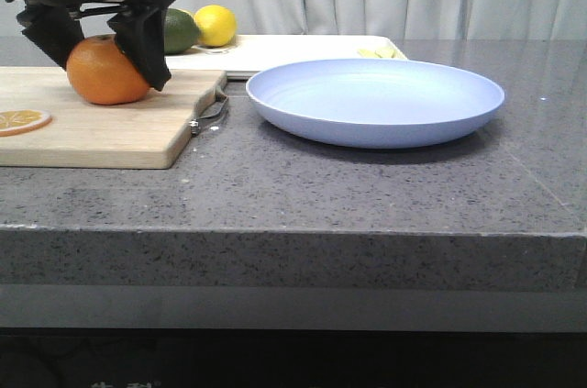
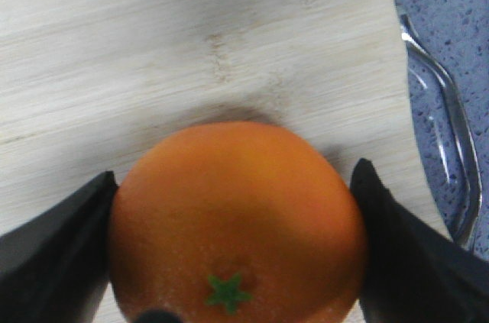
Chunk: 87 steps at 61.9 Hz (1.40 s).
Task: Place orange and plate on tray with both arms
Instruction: 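Lower the left gripper onto the orange on the cutting board and grasp, then carry the orange with the left gripper and release it onto the blue plate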
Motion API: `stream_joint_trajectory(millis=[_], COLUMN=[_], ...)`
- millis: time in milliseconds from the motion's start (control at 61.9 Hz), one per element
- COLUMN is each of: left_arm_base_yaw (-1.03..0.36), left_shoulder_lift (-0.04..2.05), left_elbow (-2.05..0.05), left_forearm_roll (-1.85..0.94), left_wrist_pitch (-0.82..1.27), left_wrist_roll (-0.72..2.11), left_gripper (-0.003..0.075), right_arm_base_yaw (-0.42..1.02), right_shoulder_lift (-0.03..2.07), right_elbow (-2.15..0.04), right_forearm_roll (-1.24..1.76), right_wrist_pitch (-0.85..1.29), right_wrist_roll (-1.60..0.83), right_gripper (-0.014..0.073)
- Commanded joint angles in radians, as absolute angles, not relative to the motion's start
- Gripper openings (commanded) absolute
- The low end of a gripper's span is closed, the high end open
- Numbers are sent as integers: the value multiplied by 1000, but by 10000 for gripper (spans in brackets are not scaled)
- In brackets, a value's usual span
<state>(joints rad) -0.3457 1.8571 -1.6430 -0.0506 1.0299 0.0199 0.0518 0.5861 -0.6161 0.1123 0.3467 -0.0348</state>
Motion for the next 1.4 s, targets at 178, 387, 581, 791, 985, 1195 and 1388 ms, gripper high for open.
stream_joint_trajectory(millis=[178,387,581,791,985,1195,1388], left_arm_base_yaw=[-390,-544,-684,-752,-752,-754,-752], left_shoulder_lift=[1808,1823,1910,2007,2029,2025,2012], left_elbow=[-1849,-1935,-1935,-1935,-1935,-1992,-2152], left_forearm_roll=[-65,-96,-104,-99,-94,-90,-69], left_wrist_pitch=[1075,962,801,757,757,818,1009], left_wrist_roll=[23,23,23,23,23,23,23], left_gripper=[232,232,233,346,604,685,662], right_arm_base_yaw=[52,52,52,52,52,52,52], right_shoulder_lift=[593,593,593,593,593,593,593], right_elbow=[-654,-654,-654,-654,-654,-654,-654], right_forearm_roll=[116,116,116,116,116,116,116], right_wrist_pitch=[258,258,258,267,267,267,269], right_wrist_roll=[-44,-44,-44,-44,-44,-44,-44], right_gripper=[643,643,643,643,643,643,643])
